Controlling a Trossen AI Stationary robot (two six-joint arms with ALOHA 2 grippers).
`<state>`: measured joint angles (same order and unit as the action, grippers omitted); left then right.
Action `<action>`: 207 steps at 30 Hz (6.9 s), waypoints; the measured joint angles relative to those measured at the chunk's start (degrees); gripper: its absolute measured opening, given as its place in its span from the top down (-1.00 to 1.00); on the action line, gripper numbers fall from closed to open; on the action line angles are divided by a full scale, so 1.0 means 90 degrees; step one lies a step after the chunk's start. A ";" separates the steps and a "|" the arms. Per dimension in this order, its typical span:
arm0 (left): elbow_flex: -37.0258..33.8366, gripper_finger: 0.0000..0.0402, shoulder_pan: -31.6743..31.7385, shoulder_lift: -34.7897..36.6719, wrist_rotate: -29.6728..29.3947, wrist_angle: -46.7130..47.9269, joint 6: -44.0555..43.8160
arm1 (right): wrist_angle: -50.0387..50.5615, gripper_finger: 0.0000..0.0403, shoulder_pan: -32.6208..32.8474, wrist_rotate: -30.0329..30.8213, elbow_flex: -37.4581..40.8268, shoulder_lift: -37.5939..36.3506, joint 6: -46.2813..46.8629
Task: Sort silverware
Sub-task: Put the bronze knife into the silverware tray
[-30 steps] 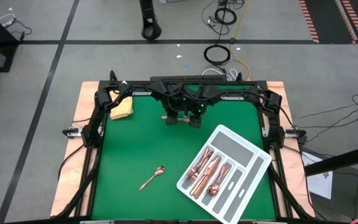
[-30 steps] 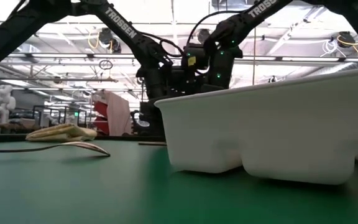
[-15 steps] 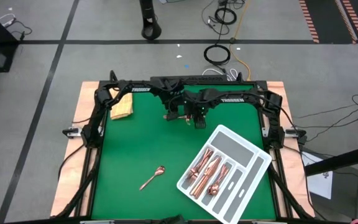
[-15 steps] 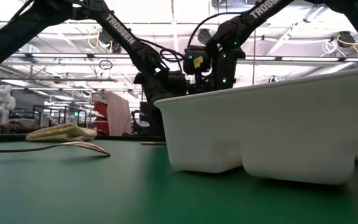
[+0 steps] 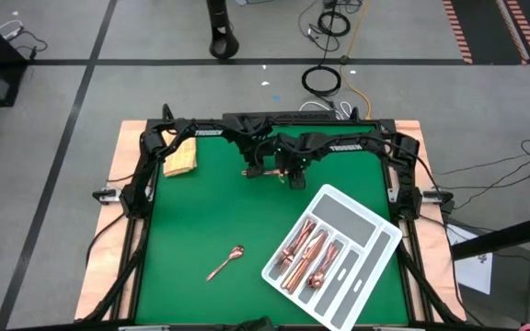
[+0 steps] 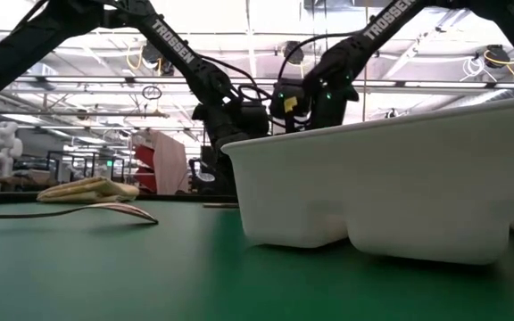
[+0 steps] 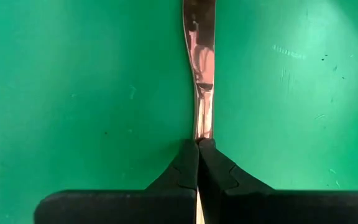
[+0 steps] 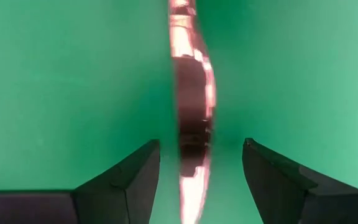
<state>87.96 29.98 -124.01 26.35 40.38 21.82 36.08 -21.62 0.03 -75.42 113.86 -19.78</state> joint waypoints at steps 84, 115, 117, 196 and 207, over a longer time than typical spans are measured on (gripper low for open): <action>0.0137 1.00 0.0020 0.0430 -0.0601 -0.0219 -0.0140 | 0.0454 1.00 0.0155 -0.0228 -0.0070 -0.0095 0.1578; -0.0560 1.00 0.0530 0.0433 -0.0489 0.0510 -0.0063 | 0.0234 0.24 -0.1124 -0.0933 -0.0092 -0.0981 0.2145; -0.0676 1.00 0.0510 0.0366 -0.0456 0.0304 -0.0160 | 0.0195 0.19 -0.1174 -0.0928 -0.0092 -0.0981 0.2315; -0.0860 1.00 0.0488 0.0335 -0.0350 0.0007 -0.0555 | -0.0597 -0.11 -0.0880 -0.0050 0.0625 -0.0097 1.2878; -0.0860 1.00 0.0455 0.0336 -0.0341 -0.0016 -0.0554 | -0.0657 0.51 -0.0873 0.0387 0.0638 -0.0074 1.3083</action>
<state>80.23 34.07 -120.98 23.28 40.24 16.84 30.16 -29.48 3.51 -69.68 113.19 97.96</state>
